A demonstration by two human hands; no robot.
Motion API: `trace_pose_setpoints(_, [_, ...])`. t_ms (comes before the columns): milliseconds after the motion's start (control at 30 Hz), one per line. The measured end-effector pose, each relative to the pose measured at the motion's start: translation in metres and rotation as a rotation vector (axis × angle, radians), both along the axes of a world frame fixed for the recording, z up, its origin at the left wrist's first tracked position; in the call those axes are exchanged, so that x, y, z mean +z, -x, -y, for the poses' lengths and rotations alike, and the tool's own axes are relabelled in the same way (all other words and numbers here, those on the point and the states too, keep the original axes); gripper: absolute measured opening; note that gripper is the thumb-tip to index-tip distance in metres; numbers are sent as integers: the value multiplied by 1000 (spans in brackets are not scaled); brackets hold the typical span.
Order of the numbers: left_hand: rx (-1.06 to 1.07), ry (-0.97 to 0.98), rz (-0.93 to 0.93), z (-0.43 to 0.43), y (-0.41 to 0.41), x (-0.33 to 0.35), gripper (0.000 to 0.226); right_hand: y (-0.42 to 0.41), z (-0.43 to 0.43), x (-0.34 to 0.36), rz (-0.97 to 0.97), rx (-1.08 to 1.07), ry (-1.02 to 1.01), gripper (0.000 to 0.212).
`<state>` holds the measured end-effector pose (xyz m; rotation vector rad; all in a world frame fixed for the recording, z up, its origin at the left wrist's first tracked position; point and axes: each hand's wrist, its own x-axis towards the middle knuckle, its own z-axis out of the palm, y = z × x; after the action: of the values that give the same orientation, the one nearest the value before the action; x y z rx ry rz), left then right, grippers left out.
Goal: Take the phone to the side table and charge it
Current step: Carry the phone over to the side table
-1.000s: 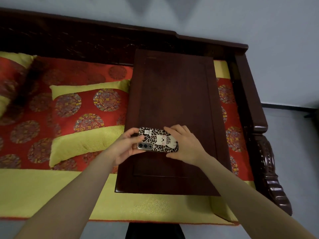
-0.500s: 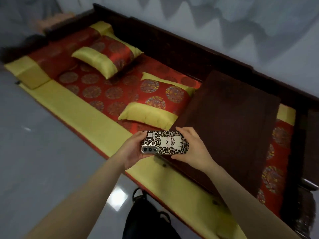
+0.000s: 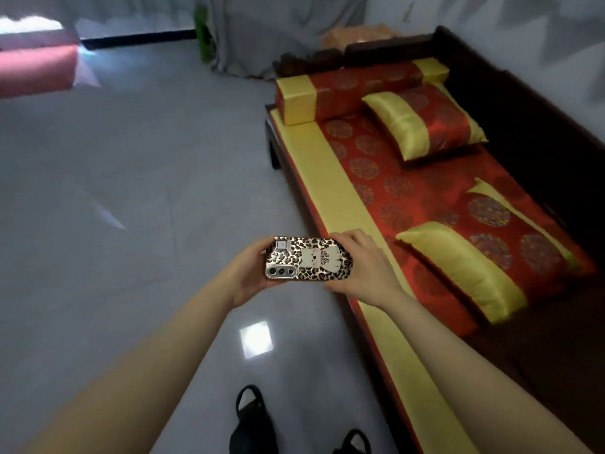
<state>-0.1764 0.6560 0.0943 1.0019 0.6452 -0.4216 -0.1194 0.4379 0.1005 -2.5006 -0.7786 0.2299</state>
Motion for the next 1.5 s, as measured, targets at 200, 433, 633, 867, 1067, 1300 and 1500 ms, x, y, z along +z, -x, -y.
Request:
trace_pose_setpoints(200, [126, -76, -3, -149, -17, 12, 29, -45, -158, 12, 38, 186, 72, 79])
trace_pose_setpoints(433, [149, -57, -22, -254, -93, 13, 23, -134, -260, 21, 23, 215, 77, 82])
trace_pose_setpoints(633, [154, -69, -63, -353, -205, 9, 31, -251, -358, 9, 28, 235, 72, 83])
trace_pose_setpoints(867, [186, -94, -66, -484, -337, 13, 30, -388, -493, 13, 4, 249, 35, 82])
trace_pose_setpoints(1067, [214, -129, -32, -589, -444, 24, 28, -495, -602, 21, -2, 239, -9, 80])
trace_pose_setpoints(1300, [96, -189, 31, -699, -603, 30, 27, -616, -697, 29, 0, 70, -45, 75])
trace_pose_setpoints(1500, [-70, -195, 97, -731, -751, 53, 21, -727, -718, 53, 47, -106, -20, 78])
